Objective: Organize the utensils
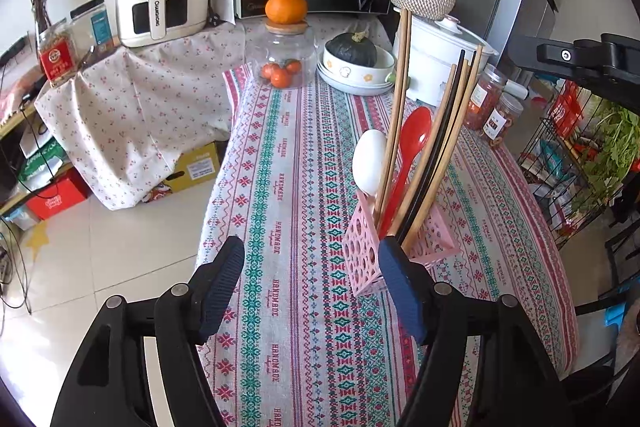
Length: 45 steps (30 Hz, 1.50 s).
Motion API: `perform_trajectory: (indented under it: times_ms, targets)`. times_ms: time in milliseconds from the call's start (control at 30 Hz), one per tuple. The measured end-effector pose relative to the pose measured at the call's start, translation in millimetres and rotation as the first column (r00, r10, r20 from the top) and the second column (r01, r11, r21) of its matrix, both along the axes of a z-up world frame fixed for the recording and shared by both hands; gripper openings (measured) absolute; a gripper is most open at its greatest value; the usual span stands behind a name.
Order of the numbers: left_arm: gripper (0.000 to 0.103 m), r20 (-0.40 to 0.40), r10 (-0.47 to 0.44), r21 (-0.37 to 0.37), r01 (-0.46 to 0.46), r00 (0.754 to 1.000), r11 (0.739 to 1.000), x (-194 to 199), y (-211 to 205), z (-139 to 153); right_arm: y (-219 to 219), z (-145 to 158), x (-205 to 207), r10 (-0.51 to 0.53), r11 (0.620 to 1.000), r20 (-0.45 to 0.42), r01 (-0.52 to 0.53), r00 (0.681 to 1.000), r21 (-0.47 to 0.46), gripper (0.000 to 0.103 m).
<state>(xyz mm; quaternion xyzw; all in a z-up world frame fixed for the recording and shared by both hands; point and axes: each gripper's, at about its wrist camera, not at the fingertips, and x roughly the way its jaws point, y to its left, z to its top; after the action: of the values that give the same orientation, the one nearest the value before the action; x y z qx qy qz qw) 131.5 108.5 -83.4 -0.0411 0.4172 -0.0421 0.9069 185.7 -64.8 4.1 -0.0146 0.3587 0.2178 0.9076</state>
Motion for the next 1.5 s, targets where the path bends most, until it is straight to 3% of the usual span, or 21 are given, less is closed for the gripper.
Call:
perform_trajectory:
  times_ms: [33,100,233,300,400,600,867,1500]
  targets:
    - [0.073,0.002,0.004,0.000,-0.004,1.000,1.000,0,1,1,-1,1,-1,-0.004,1.000,0.001,0.004,1.000,0.000,0.014]
    - [0.074,0.005,0.014,-0.002,-0.014,1.000,1.000,-1,1,3,-3,2,-3,-0.014,1.000,0.006,0.014,1.000,0.005,0.034]
    - [0.079,0.006,0.040,-0.015,-0.040,0.999,0.999,-2,1,8,-10,7,-14,-0.026,1.000,0.024,0.026,0.999,-0.003,0.050]
    - [0.081,0.009,0.053,-0.016,-0.053,0.999,0.998,-5,-1,11,-16,8,-23,-0.042,0.999,0.034,0.043,0.999,-0.010,0.063]
    - [0.085,0.024,0.058,0.009,-0.058,0.998,0.998,-15,-11,18,-28,6,-40,-0.094,0.995,0.050,0.095,0.994,-0.029,0.080]
    - [0.093,0.077,0.055,0.033,-0.057,0.996,0.998,-49,-32,35,-59,-2,-79,-0.207,0.971,0.086,0.216,0.974,-0.100,0.103]
    - [0.099,0.130,0.063,0.078,-0.074,0.990,0.994,-81,-59,47,-78,-13,-120,-0.263,0.937,0.142,0.288,0.954,-0.200,0.103]
    - [0.100,0.155,0.059,0.073,-0.071,0.986,0.995,-89,-75,50,-90,-22,-124,-0.294,0.925,0.109,0.311,0.950,-0.218,0.103]
